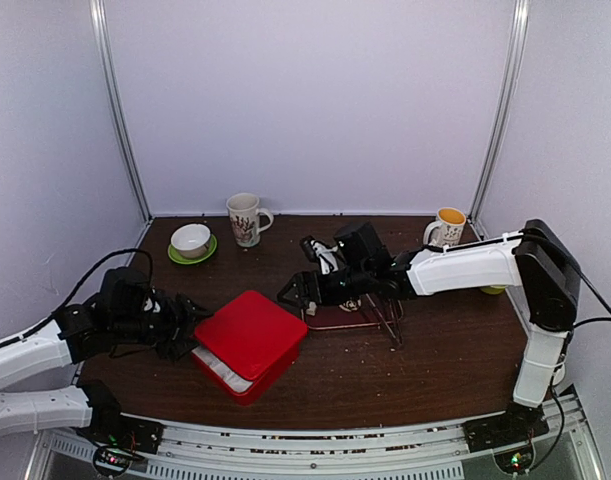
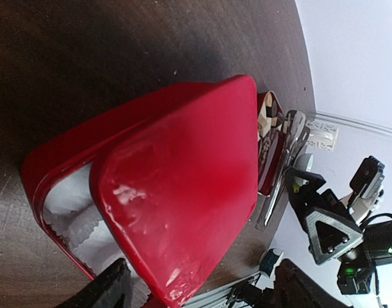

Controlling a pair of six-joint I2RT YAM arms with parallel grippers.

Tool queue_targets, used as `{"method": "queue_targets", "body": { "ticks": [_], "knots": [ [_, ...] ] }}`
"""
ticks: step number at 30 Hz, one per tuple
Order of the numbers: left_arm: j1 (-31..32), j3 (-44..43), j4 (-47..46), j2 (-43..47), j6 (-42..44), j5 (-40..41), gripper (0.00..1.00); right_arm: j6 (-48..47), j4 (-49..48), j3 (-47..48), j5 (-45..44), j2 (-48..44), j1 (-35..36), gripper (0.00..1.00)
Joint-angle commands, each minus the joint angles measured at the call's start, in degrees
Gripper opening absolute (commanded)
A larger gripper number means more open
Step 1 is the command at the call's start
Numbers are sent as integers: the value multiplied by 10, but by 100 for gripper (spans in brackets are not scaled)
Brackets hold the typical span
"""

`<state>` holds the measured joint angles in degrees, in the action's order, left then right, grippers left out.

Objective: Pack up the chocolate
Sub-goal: Pick up the box lid from the packing box.

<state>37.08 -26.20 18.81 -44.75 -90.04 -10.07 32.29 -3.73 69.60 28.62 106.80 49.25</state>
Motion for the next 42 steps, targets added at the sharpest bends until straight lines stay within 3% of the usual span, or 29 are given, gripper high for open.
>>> {"method": "queue_targets", "body": {
  "ticks": [1,11,23,29,42],
  "knots": [
    [4,-35,23,-25,-42,25,80,37,0,26,21,28,9,92],
    [9,-108,82,-136,-55,-33,81,53,-21,43,39,67,16,91],
    [25,-99,82,-159,-74,-27,82,50,-28,57,66,87,26,89],
    [25,-72,-8,-173,-72,-31,81,50,-29,59,70,92,27,89],
    [25,-41,-67,-185,-65,-16,83,43,-34,66,91,100,35,88]
  ]
}}
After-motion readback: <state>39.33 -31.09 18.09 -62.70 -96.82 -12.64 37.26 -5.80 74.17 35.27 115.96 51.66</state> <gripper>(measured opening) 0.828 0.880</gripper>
